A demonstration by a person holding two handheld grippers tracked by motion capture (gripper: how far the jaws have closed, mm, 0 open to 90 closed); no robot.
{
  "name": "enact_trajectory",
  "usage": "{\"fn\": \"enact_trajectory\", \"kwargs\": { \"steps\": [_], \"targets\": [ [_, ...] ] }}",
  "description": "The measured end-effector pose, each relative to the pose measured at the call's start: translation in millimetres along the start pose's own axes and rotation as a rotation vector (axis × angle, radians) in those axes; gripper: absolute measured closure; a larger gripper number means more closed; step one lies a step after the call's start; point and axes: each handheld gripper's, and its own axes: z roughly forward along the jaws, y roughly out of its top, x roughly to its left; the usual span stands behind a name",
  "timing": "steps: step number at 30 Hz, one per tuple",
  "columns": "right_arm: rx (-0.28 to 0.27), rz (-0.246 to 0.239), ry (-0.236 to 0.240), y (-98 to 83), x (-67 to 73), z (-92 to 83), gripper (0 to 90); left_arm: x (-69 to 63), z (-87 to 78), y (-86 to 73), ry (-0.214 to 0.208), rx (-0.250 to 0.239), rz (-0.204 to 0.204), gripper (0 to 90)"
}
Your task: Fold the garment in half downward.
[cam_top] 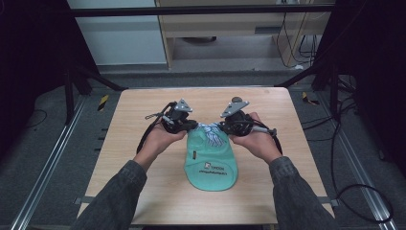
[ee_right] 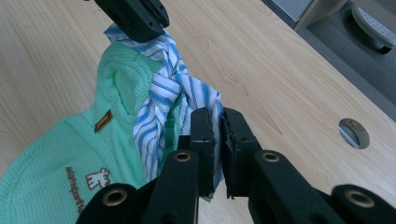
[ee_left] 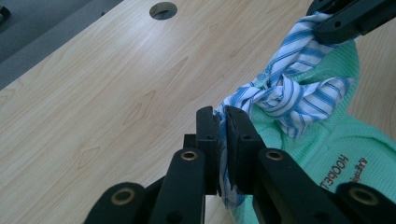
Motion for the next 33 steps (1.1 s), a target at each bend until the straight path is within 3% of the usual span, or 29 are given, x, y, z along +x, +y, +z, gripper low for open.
{"fn": "enact_trajectory", "kwargs": {
  "steps": [20, 33],
  "targets": [
    [0.0, -0.007, -0.024, 6.7, -12.2, 1.6, 83.8, 11.4, 4.0, 15.5, 0.013, 0.001, 0.017, 84.5],
    [0.001, 0.014, -0.054, 4.1, -32.4, 12.3, 83.8, 21.4, 18.1, 36.4, 0.026, 0.02, 0.028, 84.6]
  ]
}}
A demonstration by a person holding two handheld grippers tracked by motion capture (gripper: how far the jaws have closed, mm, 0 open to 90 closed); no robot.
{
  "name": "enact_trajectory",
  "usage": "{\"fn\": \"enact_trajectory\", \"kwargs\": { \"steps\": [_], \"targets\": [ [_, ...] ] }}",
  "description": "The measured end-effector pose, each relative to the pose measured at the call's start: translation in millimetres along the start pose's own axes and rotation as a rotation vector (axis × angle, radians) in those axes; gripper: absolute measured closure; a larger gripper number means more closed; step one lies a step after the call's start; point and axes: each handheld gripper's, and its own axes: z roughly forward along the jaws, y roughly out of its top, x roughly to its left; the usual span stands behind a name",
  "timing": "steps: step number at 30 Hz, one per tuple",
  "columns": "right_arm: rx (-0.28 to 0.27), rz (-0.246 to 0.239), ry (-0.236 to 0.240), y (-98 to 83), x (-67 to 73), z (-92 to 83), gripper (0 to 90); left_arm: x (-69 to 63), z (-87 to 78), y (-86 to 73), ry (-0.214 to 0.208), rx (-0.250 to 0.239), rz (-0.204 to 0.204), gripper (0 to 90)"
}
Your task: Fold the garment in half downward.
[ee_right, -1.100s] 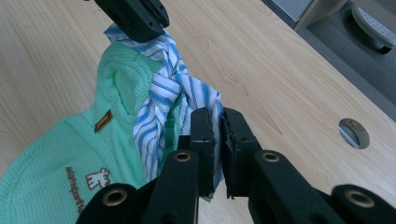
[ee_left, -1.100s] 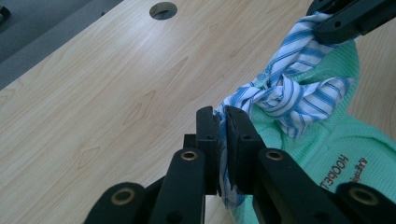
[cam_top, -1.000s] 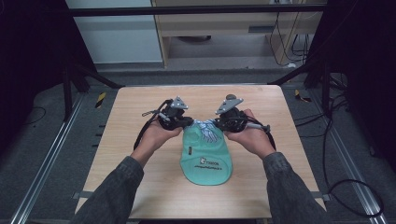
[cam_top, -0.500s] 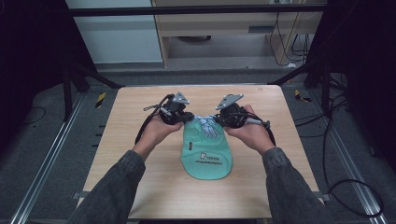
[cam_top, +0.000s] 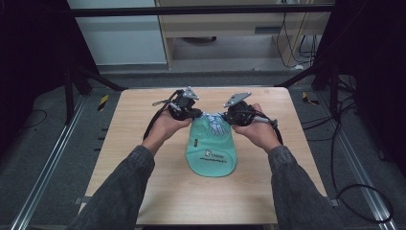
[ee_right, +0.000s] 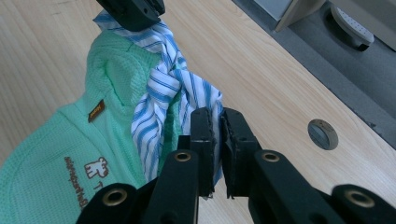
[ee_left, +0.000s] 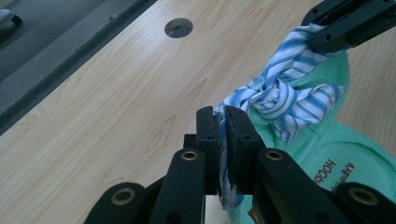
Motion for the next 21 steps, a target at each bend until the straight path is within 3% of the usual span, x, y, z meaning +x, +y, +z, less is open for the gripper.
{"fn": "enact_trajectory", "kwargs": {
  "steps": [5, 7, 13, 21],
  "targets": [
    [-0.021, 0.012, -0.009, -2.9, -7.5, -1.5, 83.8, -2.3, 1.5, 6.5, 0.011, -0.016, 0.01, 84.6],
    [-0.028, 0.013, -0.014, -4.8, -7.8, -4.2, 83.8, -6.8, 0.3, 7.1, 0.02, -0.01, 0.035, 84.6],
    [-0.031, -0.002, -0.018, -12.7, -2.4, -8.7, 83.6, -17.6, -0.7, 4.7, 0.028, -0.015, 0.063, 84.5],
    [-0.025, -0.026, -0.015, -17.1, 3.5, -11.0, 83.7, -22.6, -1.1, -1.1, 0.028, -0.015, 0.079, 84.5]
  ]
}}
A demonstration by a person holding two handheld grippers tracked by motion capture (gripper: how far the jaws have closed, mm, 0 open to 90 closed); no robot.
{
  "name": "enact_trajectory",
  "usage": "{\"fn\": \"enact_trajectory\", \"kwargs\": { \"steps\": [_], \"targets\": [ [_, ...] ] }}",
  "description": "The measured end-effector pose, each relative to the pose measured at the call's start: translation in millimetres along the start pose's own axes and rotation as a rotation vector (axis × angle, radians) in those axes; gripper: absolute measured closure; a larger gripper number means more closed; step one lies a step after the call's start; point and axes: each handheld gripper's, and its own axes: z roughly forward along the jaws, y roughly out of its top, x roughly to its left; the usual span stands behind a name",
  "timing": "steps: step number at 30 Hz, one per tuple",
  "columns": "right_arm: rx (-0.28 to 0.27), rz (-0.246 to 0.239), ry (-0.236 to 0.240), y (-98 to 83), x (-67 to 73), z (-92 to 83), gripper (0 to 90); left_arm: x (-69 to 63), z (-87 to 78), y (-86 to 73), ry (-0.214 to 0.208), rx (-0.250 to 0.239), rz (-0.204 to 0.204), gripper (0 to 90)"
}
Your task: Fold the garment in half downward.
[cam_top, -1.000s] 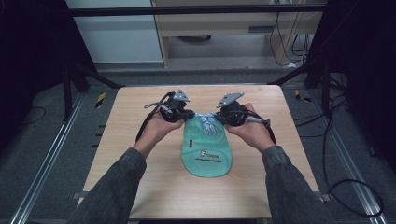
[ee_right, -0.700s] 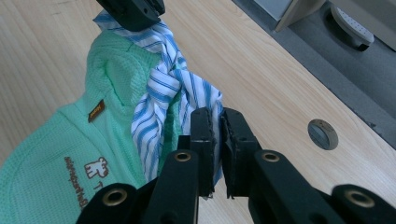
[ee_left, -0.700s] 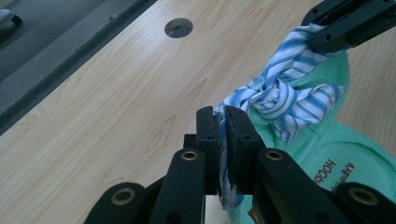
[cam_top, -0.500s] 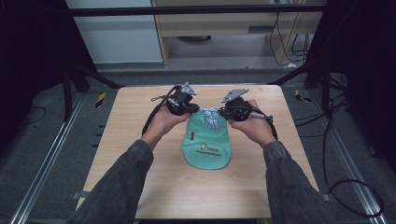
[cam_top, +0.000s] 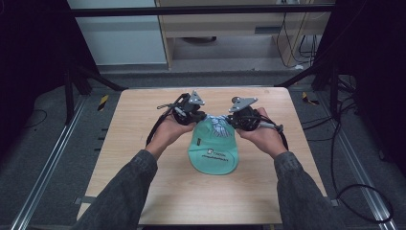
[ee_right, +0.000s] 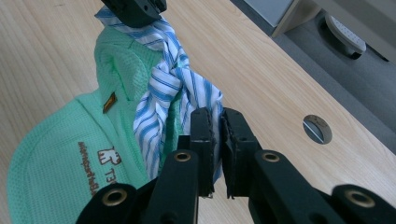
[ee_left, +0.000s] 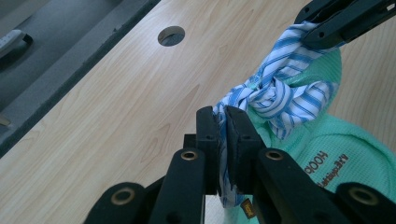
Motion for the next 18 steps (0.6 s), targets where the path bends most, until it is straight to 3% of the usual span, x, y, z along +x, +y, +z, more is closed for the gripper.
{"fn": "enact_trajectory", "kwargs": {
  "steps": [18],
  "targets": [
    [-0.004, -0.017, 0.029, -17.7, 24.0, -2.1, 83.6, -19.9, -2.1, -23.3, -0.017, -0.007, 0.0, 84.2]
  ]
}}
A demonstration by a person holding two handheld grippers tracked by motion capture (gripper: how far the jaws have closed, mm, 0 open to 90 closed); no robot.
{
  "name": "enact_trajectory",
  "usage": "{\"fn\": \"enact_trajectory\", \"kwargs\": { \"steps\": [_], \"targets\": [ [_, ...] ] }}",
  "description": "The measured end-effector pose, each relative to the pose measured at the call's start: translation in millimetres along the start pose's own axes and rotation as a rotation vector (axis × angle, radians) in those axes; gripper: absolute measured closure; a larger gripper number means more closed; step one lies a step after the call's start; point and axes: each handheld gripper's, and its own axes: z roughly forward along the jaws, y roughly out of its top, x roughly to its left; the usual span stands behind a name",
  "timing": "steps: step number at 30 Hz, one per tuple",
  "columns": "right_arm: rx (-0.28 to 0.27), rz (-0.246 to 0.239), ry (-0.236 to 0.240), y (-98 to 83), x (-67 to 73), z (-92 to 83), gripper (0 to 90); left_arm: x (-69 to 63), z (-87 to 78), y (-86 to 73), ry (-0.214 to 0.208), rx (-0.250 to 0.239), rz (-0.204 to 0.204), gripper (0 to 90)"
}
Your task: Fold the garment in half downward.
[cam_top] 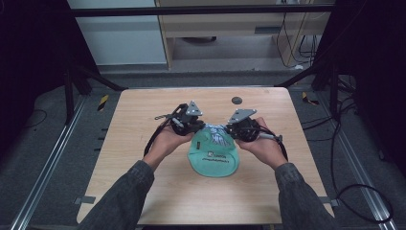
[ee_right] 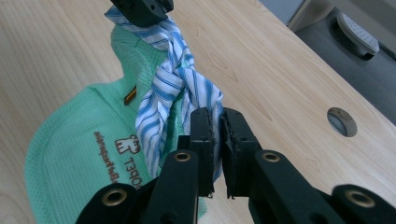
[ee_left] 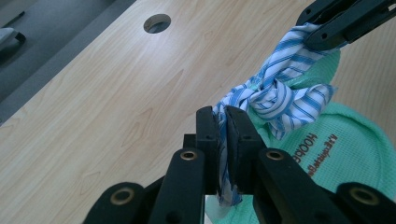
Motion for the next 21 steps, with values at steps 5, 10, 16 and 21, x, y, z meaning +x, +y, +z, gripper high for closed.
{"fn": "enact_trajectory", "kwargs": {
  "steps": [5, 10, 16, 21],
  "targets": [
    [0.007, -0.015, 0.005, -4.3, 8.3, -0.7, 83.6, -6.8, -1.2, -7.6, -0.012, 0.002, 0.011, 84.2],
    [0.011, -0.02, 0.012, -10.7, 16.0, -1.4, 83.7, -14.0, -0.4, -17.6, -0.022, -0.004, 0.004, 84.2],
    [0.022, -0.025, 0.015, -18.6, 22.8, -1.8, 83.6, -22.4, 0.9, -25.3, -0.033, -0.014, 0.005, 84.1],
    [0.027, -0.03, 0.024, -23.4, 26.5, -1.4, 83.6, -29.2, 1.9, -31.5, -0.038, -0.011, 0.014, 84.0]
  ]
}}
